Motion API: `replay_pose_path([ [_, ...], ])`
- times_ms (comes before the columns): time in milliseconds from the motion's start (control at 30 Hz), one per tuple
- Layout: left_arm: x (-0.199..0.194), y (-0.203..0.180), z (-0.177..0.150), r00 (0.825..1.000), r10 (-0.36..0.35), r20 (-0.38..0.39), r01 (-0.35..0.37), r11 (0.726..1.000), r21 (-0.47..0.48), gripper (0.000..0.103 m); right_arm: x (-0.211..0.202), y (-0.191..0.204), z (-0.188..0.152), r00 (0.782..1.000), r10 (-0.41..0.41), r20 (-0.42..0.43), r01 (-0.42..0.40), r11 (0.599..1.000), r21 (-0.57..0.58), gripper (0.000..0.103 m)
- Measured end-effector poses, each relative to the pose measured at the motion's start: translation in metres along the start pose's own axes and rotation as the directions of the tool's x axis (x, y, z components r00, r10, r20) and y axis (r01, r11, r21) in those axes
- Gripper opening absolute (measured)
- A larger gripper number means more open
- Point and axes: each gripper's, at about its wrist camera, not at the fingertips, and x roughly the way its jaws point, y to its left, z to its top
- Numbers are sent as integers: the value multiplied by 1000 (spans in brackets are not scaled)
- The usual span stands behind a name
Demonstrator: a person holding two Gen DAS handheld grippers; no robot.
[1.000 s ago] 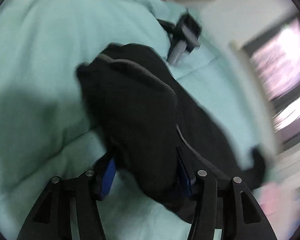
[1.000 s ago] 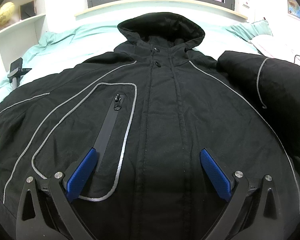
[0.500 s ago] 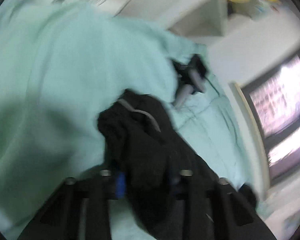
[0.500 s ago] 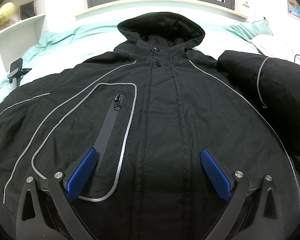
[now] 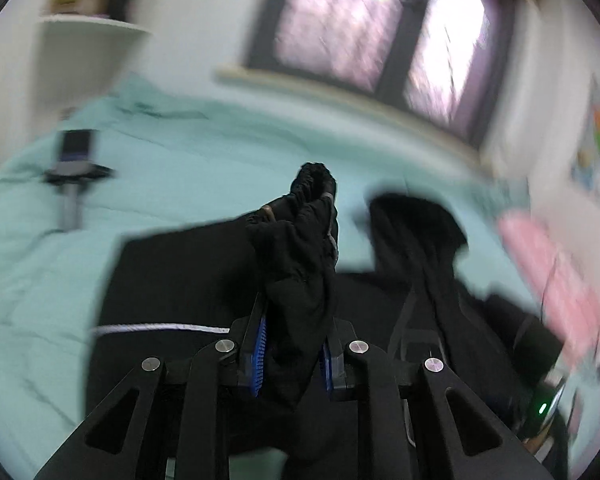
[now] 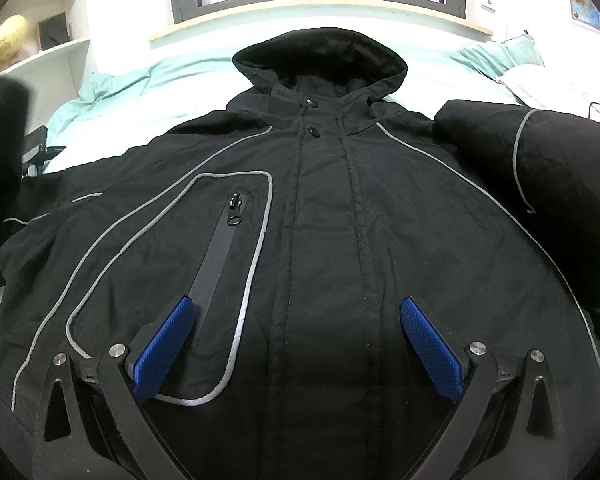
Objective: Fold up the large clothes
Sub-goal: 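Lift the held sleeve and fold it across the jacket body with the left gripper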
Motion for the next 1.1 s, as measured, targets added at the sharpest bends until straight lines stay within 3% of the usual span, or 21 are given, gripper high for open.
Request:
replay_pose_path([
  [100, 43, -52, -21, 992, 33, -123, -15, 989, 150, 23, -1, -1, 0, 1000, 8, 2, -8, 1000, 7, 103],
  [233, 99, -75, -79, 953, 41, -301, 27, 975, 220, 29, -2, -3, 1, 1000, 22, 4, -23, 1000, 17, 103],
  [333, 99, -65, -86, 964, -13, -267, 62, 982, 176, 34, 0, -4, 1, 1000, 26, 1, -26, 999, 22, 103],
  [467, 84, -48, -77, 961, -109, -253, 129, 990, 64, 35, 2, -2, 1, 1000, 13, -25, -13, 1000, 12, 103],
  [567, 49, -48, -73, 963, -183, -199, 194, 980, 38, 39, 0, 0, 8, 996, 27, -80, -27, 1000, 1, 103],
  [667, 9, -44, -70, 965, -232, -123, 239, 970, 42, 57, -6, 10, 20, 991, 55, -126, -58, 998, -14, 101],
  [733, -2, -39, -66, 962, -259, -89, 260, 965, 0, 70, -13, 24, 34, 967, 203, -155, -201, 979, 26, 99],
  [833, -9, -20, -66, 965, -240, -105, 234, 970, -69, 71, -19, 42, 48, 937, 303, -174, -297, 953, 59, 99],
  [967, -29, 14, -66, 979, -203, -21, 197, 969, -149, 71, -16, 68, 56, 899, 389, -202, -381, 921, 79, 99],
  [1067, -34, 31, -66, 994, -105, -7, 102, 980, -172, 71, 12, 86, 57, 849, 463, -254, -433, 886, 167, 99],
  [1100, -34, 33, -66, 999, -42, -15, 39, 985, -168, 71, 20, 91, 58, 837, 481, -263, -443, 876, 191, 96],
])
